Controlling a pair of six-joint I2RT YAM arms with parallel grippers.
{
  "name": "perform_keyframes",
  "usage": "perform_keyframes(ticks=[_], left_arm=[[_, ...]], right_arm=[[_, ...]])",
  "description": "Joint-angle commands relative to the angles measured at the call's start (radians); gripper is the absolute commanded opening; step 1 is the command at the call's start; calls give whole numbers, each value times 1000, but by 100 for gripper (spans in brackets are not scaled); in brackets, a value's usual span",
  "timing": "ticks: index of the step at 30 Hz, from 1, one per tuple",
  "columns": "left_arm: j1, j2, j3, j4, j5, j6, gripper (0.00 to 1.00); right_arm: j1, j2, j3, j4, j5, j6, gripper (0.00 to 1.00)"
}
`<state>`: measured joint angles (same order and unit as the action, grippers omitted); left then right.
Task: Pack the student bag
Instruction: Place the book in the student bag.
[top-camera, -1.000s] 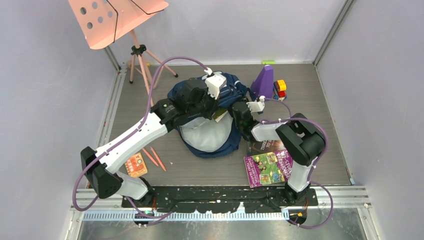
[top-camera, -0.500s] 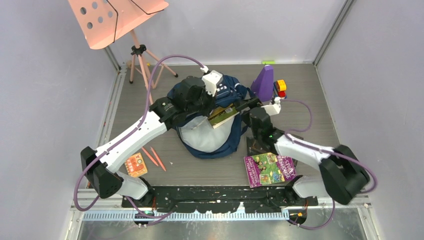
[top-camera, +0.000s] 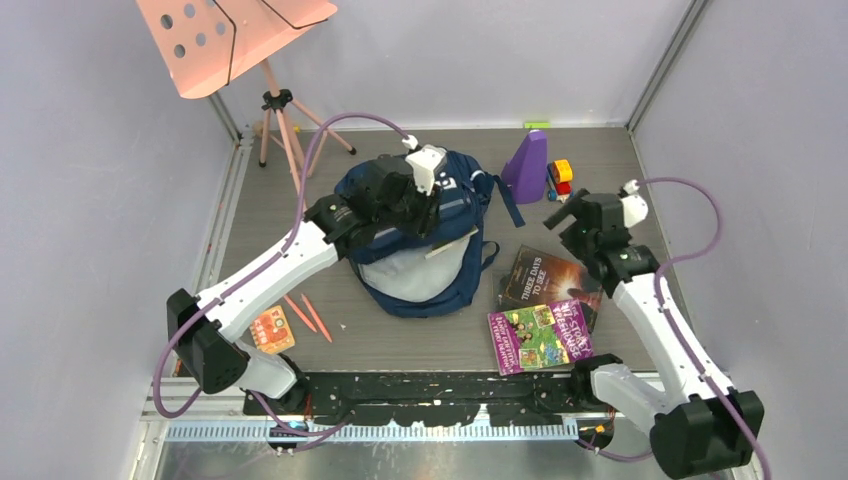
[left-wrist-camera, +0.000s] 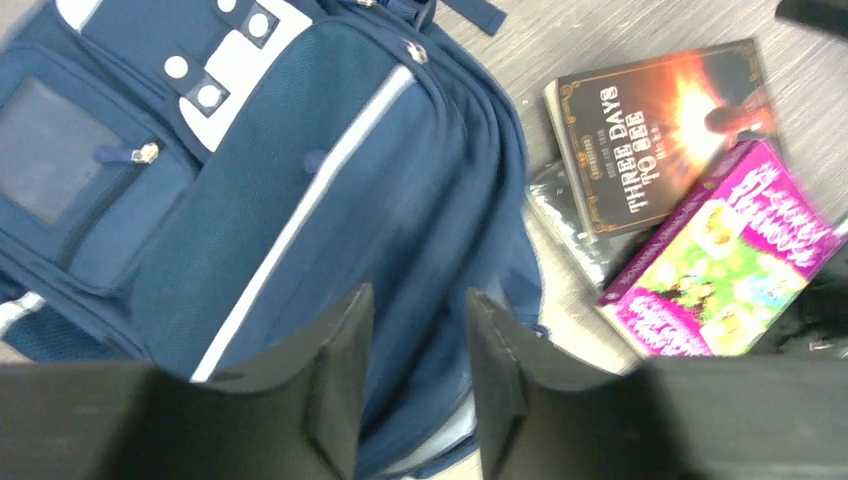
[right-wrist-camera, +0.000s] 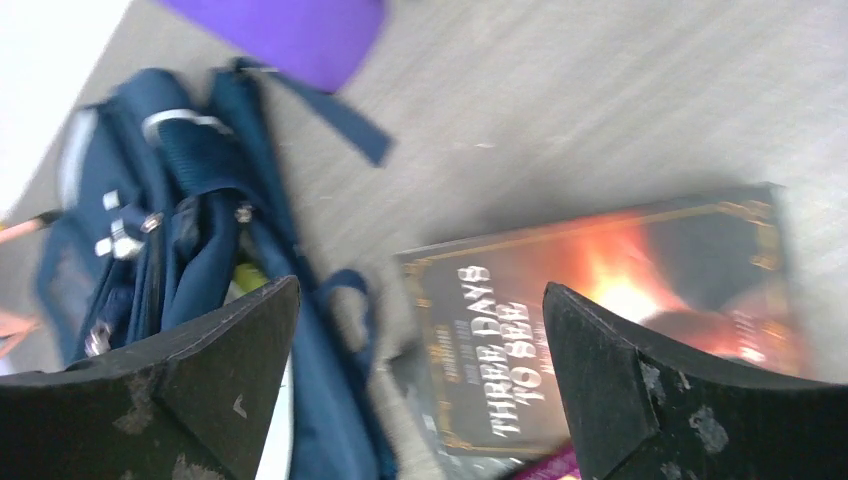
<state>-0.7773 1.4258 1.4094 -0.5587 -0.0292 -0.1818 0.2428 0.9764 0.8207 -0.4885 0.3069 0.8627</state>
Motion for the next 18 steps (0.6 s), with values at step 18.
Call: perform_keyframes(ticks=[18], left_arm=[[-274, -96, -659, 863, 235, -639, 80]], right_arm=[[-229, -124, -6, -280, -269, -26, 100]])
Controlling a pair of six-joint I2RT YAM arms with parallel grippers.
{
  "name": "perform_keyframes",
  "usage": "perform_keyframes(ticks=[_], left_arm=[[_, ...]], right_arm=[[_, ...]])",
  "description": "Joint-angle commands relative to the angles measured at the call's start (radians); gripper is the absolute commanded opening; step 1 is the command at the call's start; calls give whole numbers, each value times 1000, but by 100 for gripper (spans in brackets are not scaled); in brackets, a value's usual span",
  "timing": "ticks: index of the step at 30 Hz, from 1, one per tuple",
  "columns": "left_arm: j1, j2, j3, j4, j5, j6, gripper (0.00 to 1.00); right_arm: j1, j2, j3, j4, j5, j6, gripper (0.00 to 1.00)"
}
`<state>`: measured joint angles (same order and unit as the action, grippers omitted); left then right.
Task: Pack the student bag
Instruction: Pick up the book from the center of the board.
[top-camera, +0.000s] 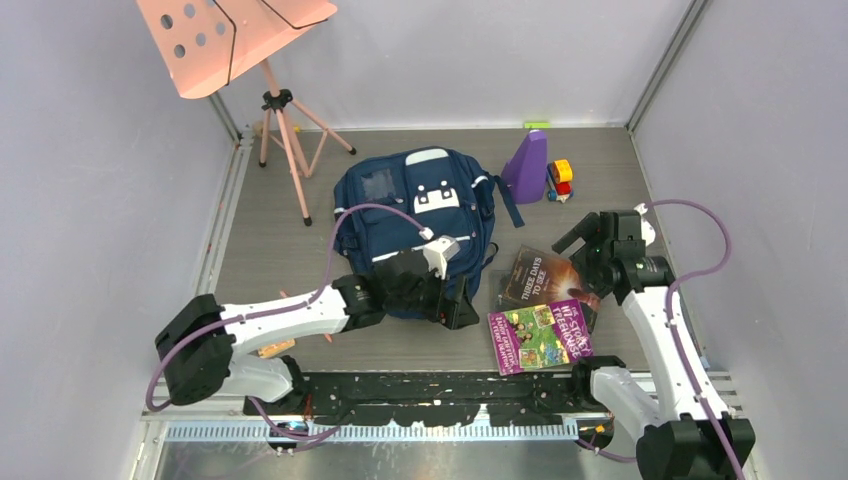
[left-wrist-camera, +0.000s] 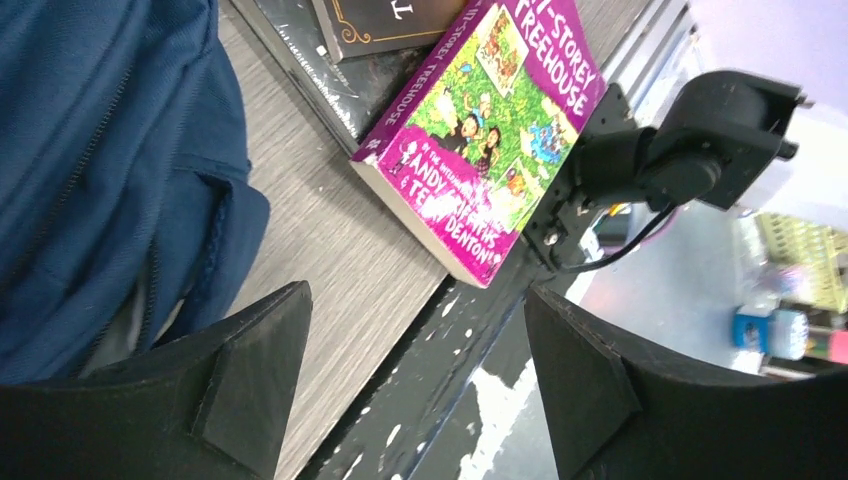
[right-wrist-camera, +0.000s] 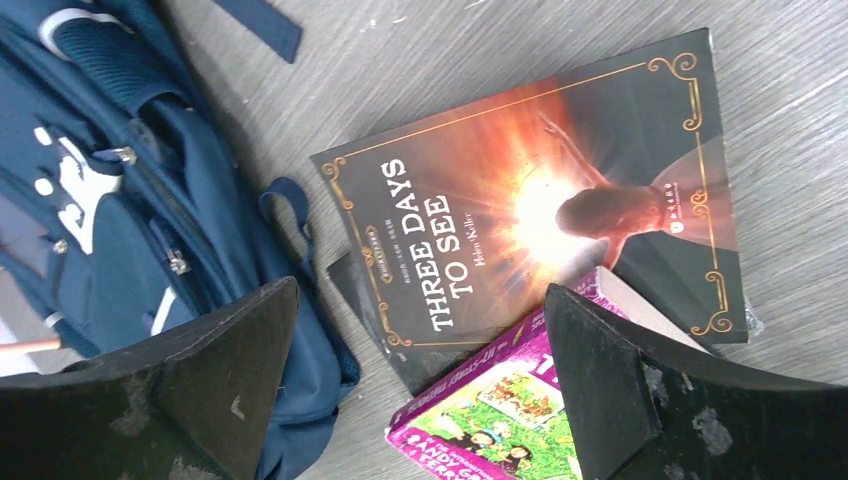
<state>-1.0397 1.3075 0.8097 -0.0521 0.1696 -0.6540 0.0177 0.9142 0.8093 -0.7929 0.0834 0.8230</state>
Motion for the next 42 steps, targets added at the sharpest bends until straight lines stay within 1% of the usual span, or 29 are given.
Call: perform_keyframes(ticks=[1, 4, 6, 8, 11, 23, 27, 30, 34, 36, 38, 39, 40, 42], left_arm=[[-19, 43, -80, 399, 34, -184, 80], [-47, 124, -111, 525, 24, -233, 80], [-57, 189, -123, 579, 1, -273, 79], [-63, 250, -131, 605, -48, -324, 76], [-78, 322, -147, 694, -102, -367, 74], [-100, 494, -109, 752, -118, -398, 72], [-105, 541, -89, 804, -92, -386, 70], [-116, 570, -64, 809, -81, -350, 67], [-118, 581, -65, 822, -79, -347, 55], [-119, 574, -74, 830, -88, -344, 47], [-119, 567, -88, 858, -92, -343, 36], [-120, 561, -96, 877, -93, -343, 30], [-119, 551, -107, 892, -93, -343, 20], [-119, 511, -128, 915, -92, -335, 9]], right_arm=[[-4, -72, 4, 25, -49, 14, 100], [-4, -124, 6, 26, -57, 15, 100], [-4, -151, 12, 25, -61, 15, 100], [-4, -172, 23, 26, -64, 16, 100], [-4, -201, 39, 26, -68, 18, 100], [-4, -243, 103, 25, -103, 4, 100], [-4, -242, 110, 26, -105, -5, 99], [-4, -242, 110, 26, -103, -5, 99], [-4, -242, 109, 31, -108, -2, 99], [-4, -241, 109, 36, -112, -2, 99], [-4, -241, 110, 37, -112, -2, 99], [-4, -241, 109, 38, -111, -2, 99], [-4, -241, 108, 38, -110, -2, 99], [-4, -239, 107, 39, -110, -9, 99]])
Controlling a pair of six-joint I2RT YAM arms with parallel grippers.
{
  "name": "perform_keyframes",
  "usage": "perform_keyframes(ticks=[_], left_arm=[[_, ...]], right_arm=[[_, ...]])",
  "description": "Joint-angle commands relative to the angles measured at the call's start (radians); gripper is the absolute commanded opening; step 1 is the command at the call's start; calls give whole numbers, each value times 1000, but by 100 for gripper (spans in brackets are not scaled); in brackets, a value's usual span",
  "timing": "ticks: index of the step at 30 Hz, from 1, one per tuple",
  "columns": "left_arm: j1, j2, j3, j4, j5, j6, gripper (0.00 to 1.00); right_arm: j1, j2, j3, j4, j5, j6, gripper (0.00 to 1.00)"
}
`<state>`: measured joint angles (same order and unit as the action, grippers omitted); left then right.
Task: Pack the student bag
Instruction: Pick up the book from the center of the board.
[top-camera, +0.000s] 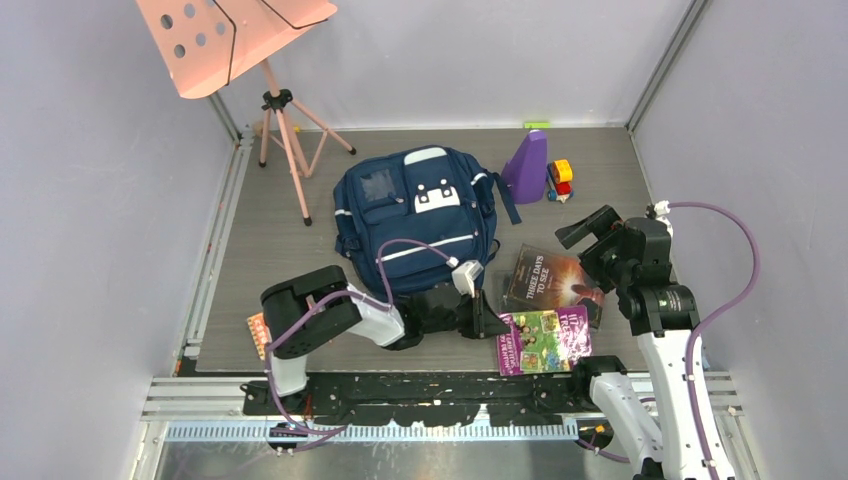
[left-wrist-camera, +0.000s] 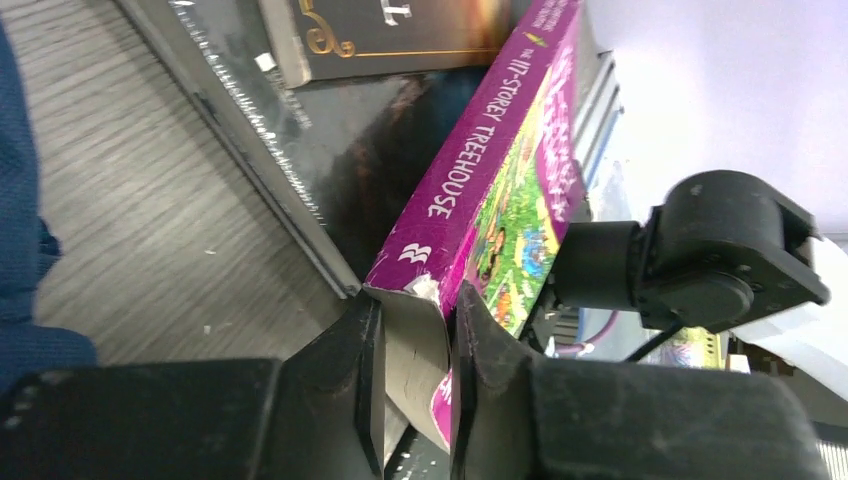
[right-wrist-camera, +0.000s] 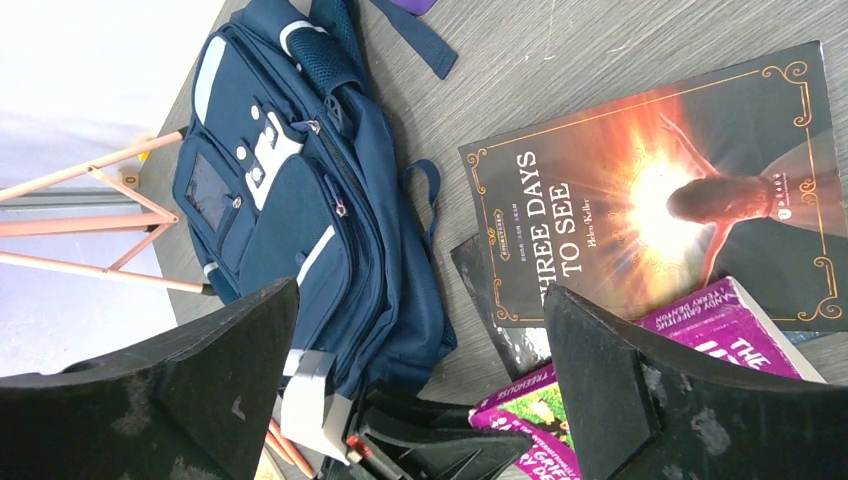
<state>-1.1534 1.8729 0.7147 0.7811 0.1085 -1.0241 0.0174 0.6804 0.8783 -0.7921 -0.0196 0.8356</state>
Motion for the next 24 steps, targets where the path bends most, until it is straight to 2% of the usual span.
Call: perform_keyframes(ticks=[1, 2, 5, 9, 14, 20, 24], left_arm=[[-5, -79, -43, 83, -31, 49, 3], [-6, -111, -53, 83, -32, 65, 0], [-6, -222, -74, 40, -36, 131, 0], [-2, -387, -58, -132, -13, 252, 0], [52, -583, 15, -439, 115, 426, 0], [247, -738, 194, -873, 366, 597, 0], [328, -765, 344, -1170, 475, 740, 0]], right_arm=[[-4, -5, 37, 40, -10, -26, 99], [-4, -2, 36, 43, -15, -39, 99], [-4, 10, 36, 74, -58, -75, 99], [-4, 40, 37, 151, -188, -145, 99], [-4, 102, 31, 299, -474, -218, 99], [2, 153, 3, 560, -803, -203, 99], [100, 189, 6, 609, -880, -244, 99]])
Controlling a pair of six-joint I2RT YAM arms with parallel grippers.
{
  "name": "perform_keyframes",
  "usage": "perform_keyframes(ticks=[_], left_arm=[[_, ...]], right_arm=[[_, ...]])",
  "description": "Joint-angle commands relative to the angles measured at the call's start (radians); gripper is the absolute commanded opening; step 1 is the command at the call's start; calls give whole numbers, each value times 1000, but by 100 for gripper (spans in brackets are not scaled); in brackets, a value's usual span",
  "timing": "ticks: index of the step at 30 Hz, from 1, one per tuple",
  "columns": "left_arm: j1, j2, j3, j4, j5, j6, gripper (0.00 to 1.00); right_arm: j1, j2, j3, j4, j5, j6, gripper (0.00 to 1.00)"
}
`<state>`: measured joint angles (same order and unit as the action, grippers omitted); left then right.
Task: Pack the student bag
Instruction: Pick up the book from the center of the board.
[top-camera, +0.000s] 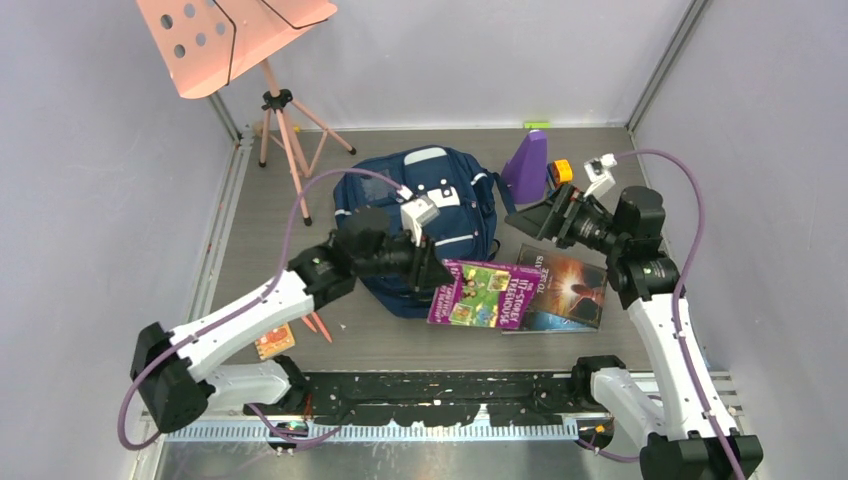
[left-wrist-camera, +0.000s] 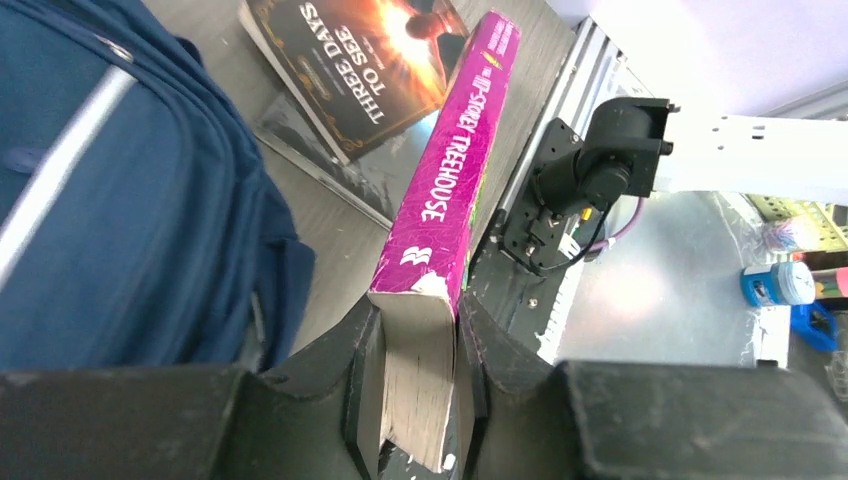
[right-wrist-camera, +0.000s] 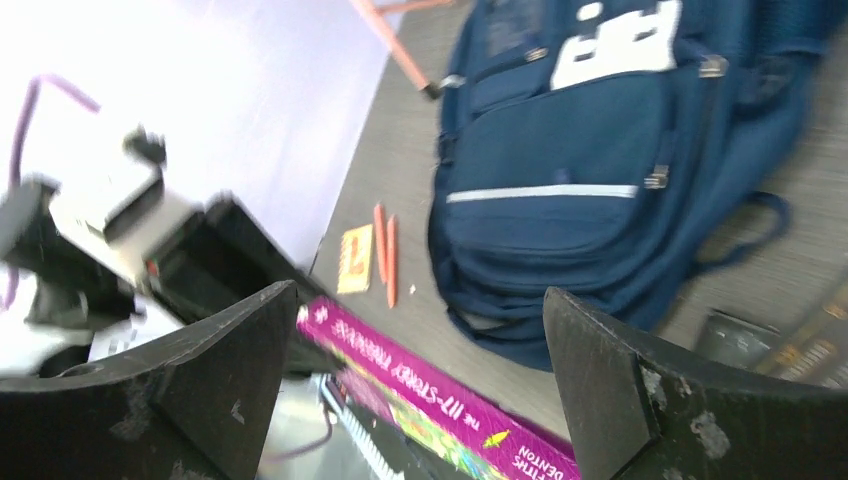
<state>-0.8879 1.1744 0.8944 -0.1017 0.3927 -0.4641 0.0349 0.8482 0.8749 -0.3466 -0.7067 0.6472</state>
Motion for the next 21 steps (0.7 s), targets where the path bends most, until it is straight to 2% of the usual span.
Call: perform_keyframes(ticks=[1, 4, 7, 12, 21], left_arm=[[80, -66, 202, -345, 218, 214, 0], [124, -46, 296, -510, 282, 337, 0], [165, -31, 359, -609, 306, 412, 0], [181, -37, 378, -598, 300, 420, 0], [229, -13, 416, -601, 319, 398, 0]], right_arm=[[107, 29, 12, 162, -193, -82, 99], [237, 85, 32, 140, -193, -151, 99], [314, 136, 52, 102, -210, -200, 98], [399, 153, 35, 67, -197, -290, 98], [454, 147, 3, 77, -217, -307, 97]])
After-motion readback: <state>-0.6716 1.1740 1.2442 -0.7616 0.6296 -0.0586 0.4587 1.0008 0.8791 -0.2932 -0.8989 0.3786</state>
